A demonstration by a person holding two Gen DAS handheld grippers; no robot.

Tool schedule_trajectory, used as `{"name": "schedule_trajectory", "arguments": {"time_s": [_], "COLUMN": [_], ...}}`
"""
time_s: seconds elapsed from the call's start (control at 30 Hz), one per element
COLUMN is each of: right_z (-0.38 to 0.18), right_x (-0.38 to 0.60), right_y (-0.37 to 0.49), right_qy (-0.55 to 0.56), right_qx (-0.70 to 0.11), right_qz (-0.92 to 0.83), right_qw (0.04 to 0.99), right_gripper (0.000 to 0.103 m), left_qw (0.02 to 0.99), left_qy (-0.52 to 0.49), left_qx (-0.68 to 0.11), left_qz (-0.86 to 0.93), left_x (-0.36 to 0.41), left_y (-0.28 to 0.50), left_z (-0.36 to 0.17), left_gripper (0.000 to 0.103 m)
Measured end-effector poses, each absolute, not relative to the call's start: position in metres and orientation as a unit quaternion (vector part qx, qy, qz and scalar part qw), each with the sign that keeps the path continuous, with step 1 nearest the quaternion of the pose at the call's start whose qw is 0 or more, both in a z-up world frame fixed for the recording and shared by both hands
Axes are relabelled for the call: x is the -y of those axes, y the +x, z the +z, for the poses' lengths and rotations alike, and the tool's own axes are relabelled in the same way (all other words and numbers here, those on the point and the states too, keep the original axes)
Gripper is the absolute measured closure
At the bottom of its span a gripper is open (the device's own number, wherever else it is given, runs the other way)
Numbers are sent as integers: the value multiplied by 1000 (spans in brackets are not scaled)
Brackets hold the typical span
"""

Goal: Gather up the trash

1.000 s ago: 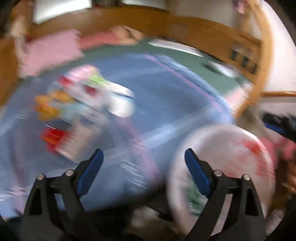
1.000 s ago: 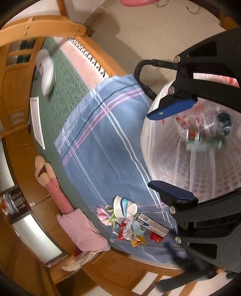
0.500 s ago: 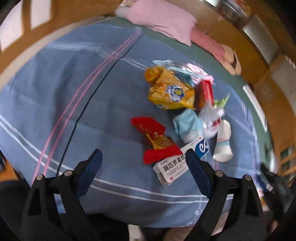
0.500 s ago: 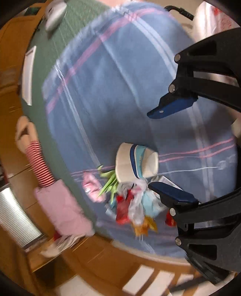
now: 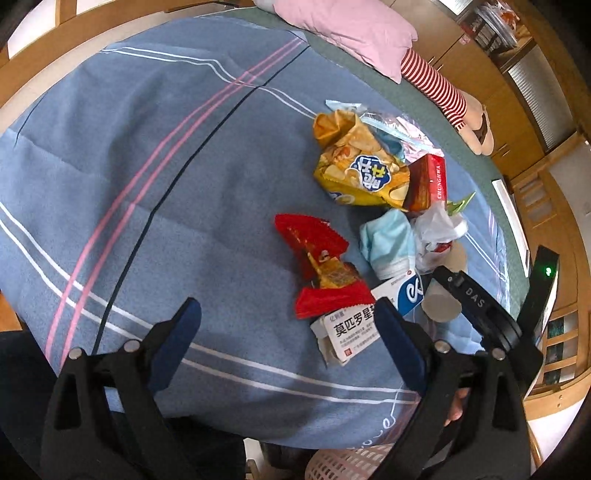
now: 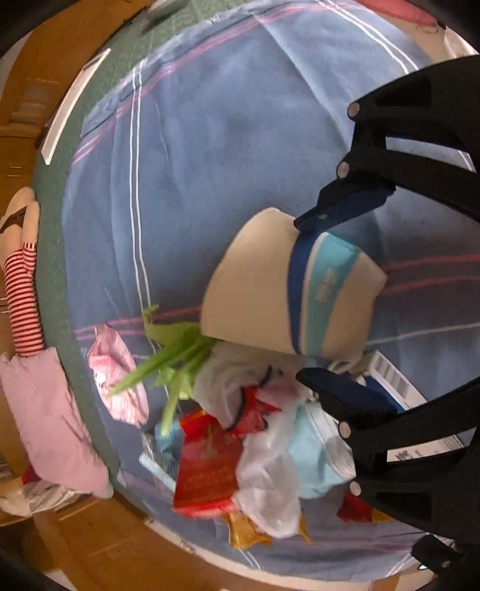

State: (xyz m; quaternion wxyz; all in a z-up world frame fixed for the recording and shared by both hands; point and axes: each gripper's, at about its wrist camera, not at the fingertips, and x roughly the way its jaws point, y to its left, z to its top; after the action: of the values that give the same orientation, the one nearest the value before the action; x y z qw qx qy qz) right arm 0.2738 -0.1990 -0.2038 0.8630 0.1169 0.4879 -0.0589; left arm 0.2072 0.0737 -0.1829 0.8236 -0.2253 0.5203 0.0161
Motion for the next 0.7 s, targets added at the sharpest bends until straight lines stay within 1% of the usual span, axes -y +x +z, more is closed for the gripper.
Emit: {"name": "schedule_trajectory", "arguments": {"time_s": [0.03,0.07,0.17,0.27,0.33,0.47,0.53,0.6,0.63,0.67,0.7], "right_z": [-204,-202,-192,-184,-182,-181,-178,-174,-173,-171,-170], "right_x": [198,197,189,185,185,194,197,204,207,210,212], "right_y": [272,268,254,238,229,209,202,196,194,194,193], "right_qy": [117,115,80,46,42,59,69,92,103,115,125], "right_qx": [-487,-481,-474,-476,-483,-508,-507,-499,-497,-494,-490], "right_qz": [-54,-44,-23,1,15,51,48,41,36,30,25], "right_qw": [864,868,877,878,874,858,858,861,861,861,863], "right_gripper": [43,54,65,68,70,70,70,64,54,46,44], "left_qw": [824,824,824,824,824,826,826,826,826,827,828], "left_qy": [-224,-224,-224,-222,-220,-217,-216,-214,-213,-211,-209], "left_qx": [-520,-519,-520,-521,-521,-520,-521,-521,-521,-521,-520], "left_qz": [16,17,17,17,17,18,18,19,18,19,19], "left_x": [-73,-73,-72,-71,-71,-70,-69,-68,-68,-67,-67], "left_y": [207,205,209,209,209,209,210,210,210,210,210], "left_z": [-183,-181,-182,-183,-183,-183,-183,-183,-183,-183,-183], "left_gripper": [9,9,9,9,9,9,9,9,9,9,9]}}
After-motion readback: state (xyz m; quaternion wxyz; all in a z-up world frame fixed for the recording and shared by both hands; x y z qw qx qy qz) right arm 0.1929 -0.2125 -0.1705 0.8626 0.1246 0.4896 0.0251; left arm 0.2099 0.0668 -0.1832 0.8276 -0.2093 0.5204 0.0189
